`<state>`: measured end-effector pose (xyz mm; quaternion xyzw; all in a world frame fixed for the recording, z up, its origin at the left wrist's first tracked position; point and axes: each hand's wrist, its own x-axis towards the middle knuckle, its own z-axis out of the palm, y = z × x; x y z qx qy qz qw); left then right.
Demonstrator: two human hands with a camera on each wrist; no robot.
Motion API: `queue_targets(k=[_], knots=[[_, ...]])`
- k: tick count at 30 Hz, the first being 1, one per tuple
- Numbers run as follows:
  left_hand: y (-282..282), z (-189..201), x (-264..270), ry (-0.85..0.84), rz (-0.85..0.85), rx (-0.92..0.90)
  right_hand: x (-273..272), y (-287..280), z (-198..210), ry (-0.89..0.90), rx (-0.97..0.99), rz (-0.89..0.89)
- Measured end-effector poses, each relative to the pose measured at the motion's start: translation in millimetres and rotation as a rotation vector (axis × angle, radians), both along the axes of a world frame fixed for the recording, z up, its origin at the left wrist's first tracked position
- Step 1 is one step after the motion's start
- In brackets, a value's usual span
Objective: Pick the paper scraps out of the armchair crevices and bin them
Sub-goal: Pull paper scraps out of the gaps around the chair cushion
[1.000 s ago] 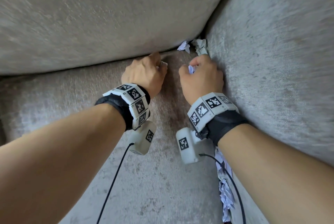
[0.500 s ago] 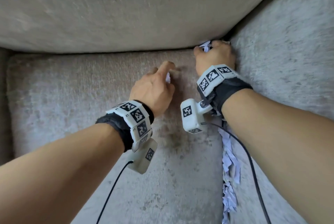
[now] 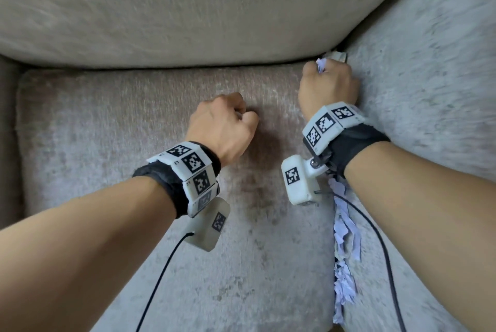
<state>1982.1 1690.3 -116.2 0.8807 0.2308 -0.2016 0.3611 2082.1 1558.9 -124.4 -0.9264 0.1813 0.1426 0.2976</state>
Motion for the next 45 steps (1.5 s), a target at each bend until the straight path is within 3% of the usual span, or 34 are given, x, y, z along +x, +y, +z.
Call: queue_targets(k=[7,11,17,26,31,45], knots=[[-34.5,8.9,37.2,0.026,-0.003,0.037,-22.6,-33.6,17.7,0.037,0.076,0.075],[-60.2,0.8,64.2,-0.056,-0.054,0.087,-32.9,-52.1,21.5,0.009,0.046,0.147],[-94.1,-3.8,93.0,-0.081,-0.122,0.042,-56.2,-68.2,31.0,0.037,0.164,0.056],[-113.1,-27.2,126.2,0.039,-0.324,0.137,-57.0,-78.2,33.8,0.130,0.254,0.064],[-115.8,-35.0,128.1,0.046,-0.350,0.177,-57.5,-78.4,31.9,0.153,0.265,0.057],[-68.0,2.9,79.2,-0.139,-0.122,0.020,-63.0,-74.3,27.2,0.134,0.146,0.061]])
